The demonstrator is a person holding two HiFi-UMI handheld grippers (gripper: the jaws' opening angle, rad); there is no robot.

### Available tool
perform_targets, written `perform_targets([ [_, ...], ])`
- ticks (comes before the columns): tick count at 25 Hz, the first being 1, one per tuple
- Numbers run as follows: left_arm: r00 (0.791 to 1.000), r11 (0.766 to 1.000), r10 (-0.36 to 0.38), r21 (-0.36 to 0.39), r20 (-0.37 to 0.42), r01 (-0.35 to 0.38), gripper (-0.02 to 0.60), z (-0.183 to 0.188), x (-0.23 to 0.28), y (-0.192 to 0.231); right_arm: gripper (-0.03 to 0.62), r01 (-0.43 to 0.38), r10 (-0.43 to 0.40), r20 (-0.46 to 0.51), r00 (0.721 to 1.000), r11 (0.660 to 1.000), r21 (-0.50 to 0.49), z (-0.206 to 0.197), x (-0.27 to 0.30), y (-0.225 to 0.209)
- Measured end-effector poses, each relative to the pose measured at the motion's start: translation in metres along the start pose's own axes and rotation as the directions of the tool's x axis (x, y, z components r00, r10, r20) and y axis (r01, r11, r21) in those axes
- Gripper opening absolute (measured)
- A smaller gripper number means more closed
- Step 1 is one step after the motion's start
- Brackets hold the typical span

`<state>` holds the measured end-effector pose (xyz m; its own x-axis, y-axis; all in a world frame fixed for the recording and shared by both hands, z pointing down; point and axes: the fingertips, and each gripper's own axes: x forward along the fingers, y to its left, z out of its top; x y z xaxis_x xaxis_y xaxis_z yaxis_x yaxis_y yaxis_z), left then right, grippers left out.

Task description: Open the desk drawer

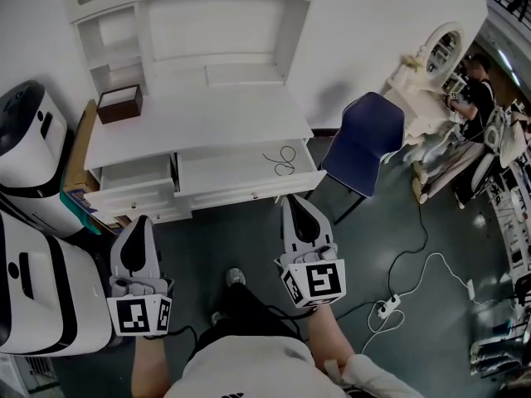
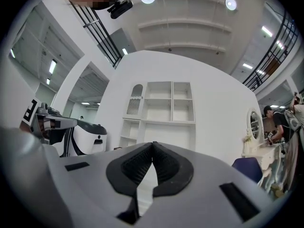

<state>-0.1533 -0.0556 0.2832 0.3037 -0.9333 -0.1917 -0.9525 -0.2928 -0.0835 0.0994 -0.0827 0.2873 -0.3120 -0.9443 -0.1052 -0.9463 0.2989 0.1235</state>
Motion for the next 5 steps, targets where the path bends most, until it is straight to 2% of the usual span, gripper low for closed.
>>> perform_targets([
  [5, 1.0, 1.0, -0.002, -0.005, 0.007, 0.002, 0.008, 0.0023, -0.0016, 0.0026, -0.005, 0.001, -0.001, 0.007, 1.0, 1.0, 0.001, 0.0046, 0.0005, 0.0038],
])
